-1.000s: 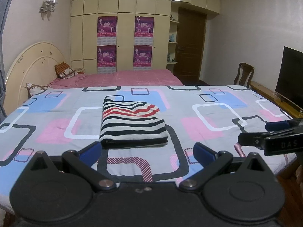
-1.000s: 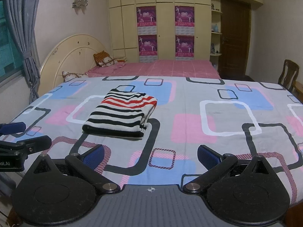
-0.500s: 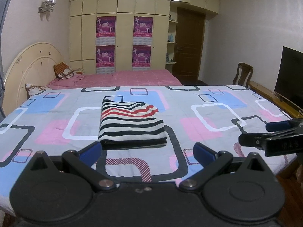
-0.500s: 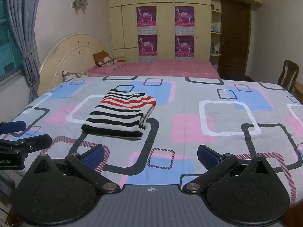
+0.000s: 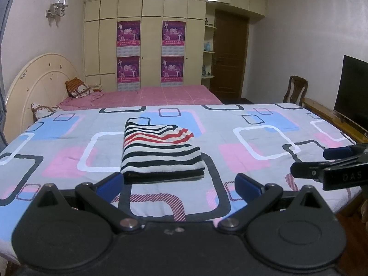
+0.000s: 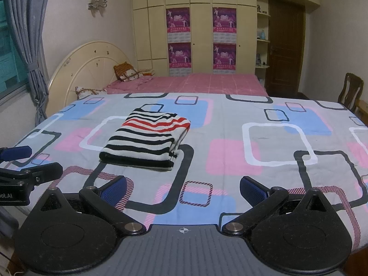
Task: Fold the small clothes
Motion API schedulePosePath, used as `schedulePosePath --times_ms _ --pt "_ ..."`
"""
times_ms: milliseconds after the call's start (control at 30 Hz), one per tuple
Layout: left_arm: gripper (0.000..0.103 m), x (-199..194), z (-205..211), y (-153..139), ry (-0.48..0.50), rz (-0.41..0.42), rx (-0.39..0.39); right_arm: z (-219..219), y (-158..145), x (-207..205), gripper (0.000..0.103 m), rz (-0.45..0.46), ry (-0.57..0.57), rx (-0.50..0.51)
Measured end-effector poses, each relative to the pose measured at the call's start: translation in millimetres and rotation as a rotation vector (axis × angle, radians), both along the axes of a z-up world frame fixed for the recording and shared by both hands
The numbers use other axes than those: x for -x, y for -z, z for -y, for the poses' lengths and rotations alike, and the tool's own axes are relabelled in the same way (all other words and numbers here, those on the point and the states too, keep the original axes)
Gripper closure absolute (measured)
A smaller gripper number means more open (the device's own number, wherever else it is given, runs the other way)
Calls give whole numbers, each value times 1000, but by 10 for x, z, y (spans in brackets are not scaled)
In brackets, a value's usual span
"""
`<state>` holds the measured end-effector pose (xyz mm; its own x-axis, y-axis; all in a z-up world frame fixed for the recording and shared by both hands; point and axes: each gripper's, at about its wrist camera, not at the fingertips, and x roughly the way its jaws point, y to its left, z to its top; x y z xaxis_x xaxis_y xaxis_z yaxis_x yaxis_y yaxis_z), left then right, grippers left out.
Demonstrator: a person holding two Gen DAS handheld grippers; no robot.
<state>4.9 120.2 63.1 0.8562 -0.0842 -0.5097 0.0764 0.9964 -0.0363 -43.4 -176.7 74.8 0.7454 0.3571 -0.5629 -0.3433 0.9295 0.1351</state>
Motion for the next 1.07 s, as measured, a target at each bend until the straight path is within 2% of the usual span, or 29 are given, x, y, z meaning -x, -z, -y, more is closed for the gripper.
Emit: schedulePosePath --times_ms 1067 --pt "0 -78 -65 24 0 2 -7 -18 30 -54 0 -5 -2 3"
